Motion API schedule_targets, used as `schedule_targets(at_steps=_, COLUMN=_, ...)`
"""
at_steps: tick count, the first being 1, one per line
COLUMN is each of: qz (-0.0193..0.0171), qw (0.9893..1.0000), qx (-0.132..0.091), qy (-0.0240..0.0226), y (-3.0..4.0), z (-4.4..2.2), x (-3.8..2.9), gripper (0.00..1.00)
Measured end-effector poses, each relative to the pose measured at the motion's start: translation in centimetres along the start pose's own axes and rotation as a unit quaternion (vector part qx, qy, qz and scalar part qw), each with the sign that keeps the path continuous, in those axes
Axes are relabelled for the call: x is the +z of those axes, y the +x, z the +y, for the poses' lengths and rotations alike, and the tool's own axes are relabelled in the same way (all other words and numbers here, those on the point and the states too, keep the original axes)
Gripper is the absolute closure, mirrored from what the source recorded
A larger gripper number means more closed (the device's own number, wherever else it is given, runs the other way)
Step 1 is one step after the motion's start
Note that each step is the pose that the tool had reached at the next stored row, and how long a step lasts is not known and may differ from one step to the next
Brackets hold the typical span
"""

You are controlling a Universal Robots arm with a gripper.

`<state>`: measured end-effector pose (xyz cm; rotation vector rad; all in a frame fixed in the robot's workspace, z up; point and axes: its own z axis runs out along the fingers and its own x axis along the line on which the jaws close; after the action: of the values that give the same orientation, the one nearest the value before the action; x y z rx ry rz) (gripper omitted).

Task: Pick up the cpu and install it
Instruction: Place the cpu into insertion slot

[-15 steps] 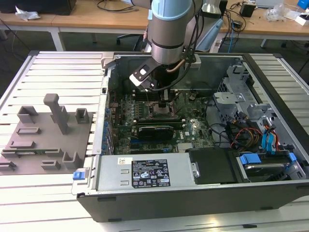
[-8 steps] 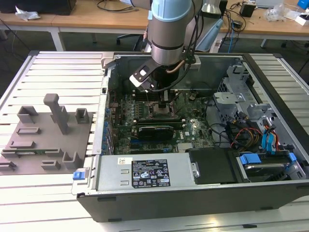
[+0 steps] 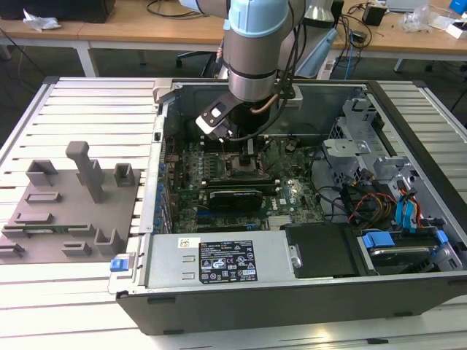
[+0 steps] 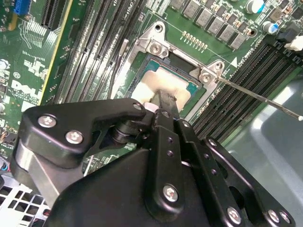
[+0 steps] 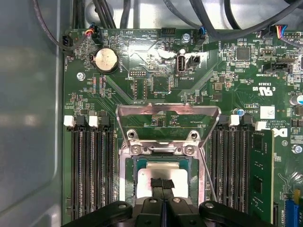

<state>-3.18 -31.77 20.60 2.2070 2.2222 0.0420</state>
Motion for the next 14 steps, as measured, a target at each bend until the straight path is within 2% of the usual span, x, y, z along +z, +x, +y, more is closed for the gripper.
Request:
schedule_targets(at_steps=12, qz=-0.0001, qw=1.0000, qx=0.000, qy=0.0001, y=-0.01, z=-0.01, x=0.31, gripper=0.89)
schedule_targets(at_steps=14, qz=0.0007, qw=1.0000, qx=0.000, qy=-0.0004, y=0.02, z=0.02, x=-0.07, gripper=0.89)
